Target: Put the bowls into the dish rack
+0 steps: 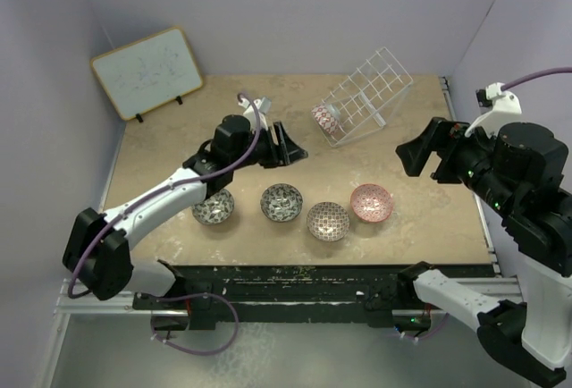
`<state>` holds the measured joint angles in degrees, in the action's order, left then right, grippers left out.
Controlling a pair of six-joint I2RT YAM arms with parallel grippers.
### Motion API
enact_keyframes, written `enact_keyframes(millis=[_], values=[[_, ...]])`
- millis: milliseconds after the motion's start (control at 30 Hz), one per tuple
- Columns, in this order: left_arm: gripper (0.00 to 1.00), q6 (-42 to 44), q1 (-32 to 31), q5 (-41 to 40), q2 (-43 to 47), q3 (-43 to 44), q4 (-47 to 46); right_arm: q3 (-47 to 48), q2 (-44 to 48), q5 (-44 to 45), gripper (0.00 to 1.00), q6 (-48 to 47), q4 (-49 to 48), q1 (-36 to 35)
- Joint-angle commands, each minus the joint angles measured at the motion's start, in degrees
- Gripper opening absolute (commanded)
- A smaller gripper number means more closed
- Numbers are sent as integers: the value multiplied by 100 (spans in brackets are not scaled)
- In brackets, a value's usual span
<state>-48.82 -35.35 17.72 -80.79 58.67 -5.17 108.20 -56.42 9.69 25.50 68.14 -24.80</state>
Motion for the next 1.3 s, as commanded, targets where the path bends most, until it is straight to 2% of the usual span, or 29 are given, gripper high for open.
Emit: enact_keyframes(millis=[0,167,300,500,1267], values=[[61,996,-299,-1090,547,-262,1525,-130,91,-151,94,-13,-313,-8],[54,1131,-631,-1700,528,-519,1782,-177,118,-170,94,-10,-339,-14],[53,1253,-1109,-2265,135,-228,1977,-165,132,-152,94,-34,-304,-8],[52,1253,-1414,-2541,-546,94,2182,-116,196,-214,94,-59,-295,-8],[52,1306,-1726,-2615,-1794,654,1961,-48,258,-162,95,-106,-162,-8]])
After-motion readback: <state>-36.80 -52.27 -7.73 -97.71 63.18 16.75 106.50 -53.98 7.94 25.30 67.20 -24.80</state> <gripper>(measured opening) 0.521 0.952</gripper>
